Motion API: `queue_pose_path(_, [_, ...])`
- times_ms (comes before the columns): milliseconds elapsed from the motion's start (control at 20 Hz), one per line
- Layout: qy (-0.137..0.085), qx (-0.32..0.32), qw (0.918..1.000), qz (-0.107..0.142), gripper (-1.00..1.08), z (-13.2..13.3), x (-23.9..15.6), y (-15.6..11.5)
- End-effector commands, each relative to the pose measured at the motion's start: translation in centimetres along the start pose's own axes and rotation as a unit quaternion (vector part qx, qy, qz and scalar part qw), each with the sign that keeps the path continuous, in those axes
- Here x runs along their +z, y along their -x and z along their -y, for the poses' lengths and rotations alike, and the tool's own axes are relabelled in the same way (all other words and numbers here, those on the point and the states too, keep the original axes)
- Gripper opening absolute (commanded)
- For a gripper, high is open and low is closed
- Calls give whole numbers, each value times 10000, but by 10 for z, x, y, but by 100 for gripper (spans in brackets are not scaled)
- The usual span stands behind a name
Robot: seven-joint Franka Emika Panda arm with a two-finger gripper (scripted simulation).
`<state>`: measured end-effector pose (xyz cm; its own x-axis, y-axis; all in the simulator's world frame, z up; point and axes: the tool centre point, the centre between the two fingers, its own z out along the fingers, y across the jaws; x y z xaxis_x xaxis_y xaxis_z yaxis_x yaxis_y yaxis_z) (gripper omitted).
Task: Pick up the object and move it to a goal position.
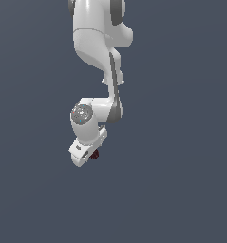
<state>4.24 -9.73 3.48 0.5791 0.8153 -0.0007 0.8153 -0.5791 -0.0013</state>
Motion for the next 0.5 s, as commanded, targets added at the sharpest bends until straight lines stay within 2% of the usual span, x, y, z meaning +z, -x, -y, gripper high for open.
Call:
queue_pose_path(0, [7, -1, 10000, -3, 100, -1, 6, 0])
queue_pose_path(150, [7, -1, 10000, -3, 100, -2, 6, -1])
queue_pose_path(200, [7, -1, 10000, -3, -100, -2, 6, -1])
queue_pose_path(450, [7, -1, 10000, -3, -100, -2, 6, -1])
